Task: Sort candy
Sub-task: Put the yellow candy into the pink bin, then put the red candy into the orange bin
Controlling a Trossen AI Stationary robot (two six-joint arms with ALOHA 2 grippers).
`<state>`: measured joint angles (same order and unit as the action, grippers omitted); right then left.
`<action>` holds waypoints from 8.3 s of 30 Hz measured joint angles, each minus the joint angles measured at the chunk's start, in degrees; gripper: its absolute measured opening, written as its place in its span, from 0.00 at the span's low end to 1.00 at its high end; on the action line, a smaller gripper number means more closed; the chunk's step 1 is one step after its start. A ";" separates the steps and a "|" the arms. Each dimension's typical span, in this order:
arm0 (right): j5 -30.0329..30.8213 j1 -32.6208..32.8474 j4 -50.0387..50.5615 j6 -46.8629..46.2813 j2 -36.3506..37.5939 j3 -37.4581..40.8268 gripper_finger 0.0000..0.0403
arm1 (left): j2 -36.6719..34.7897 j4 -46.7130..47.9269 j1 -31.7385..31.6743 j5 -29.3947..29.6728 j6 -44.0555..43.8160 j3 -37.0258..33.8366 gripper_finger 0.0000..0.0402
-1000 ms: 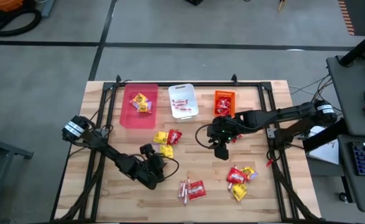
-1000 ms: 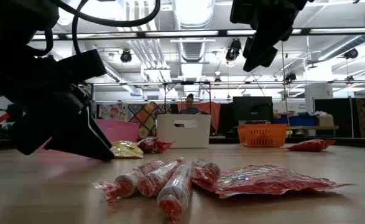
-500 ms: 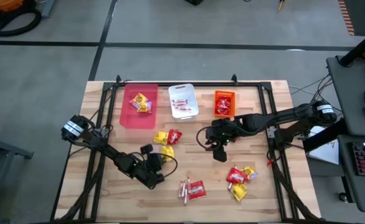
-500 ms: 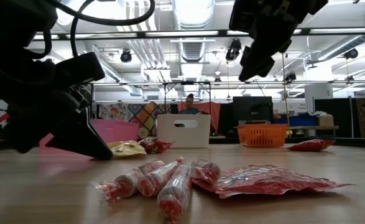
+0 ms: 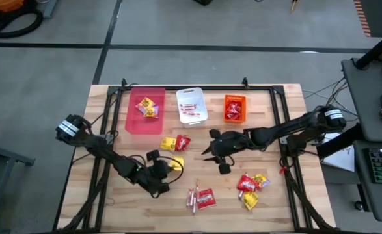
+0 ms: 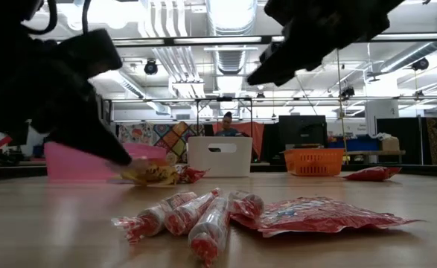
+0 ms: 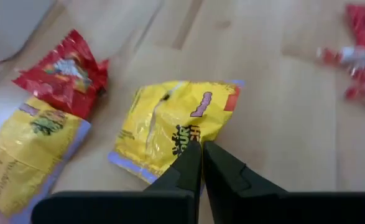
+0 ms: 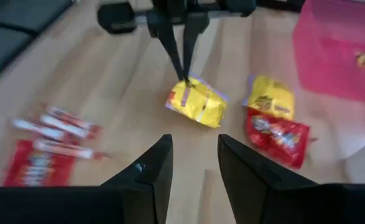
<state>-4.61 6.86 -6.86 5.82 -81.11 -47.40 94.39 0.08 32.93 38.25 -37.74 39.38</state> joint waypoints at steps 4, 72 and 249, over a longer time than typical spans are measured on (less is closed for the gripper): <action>2.15 0.67 -7.58 5.32 -5.17 0.04 0.30 | -2.59 -0.57 -0.20 0.47 -1.69 -0.01 0.00; -0.10 -0.10 -22.66 0.23 -16.52 -7.63 0.02 | -7.41 -14.95 0.43 12.17 16.31 -0.44 0.36; 5.64 -11.88 63.31 -31.05 -10.11 -19.21 0.46 | -52.20 -30.71 -15.79 -21.29 38.99 -29.79 0.19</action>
<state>1.04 -5.02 56.45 -25.23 -91.22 -66.61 42.19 -30.64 17.15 16.96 1.25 9.58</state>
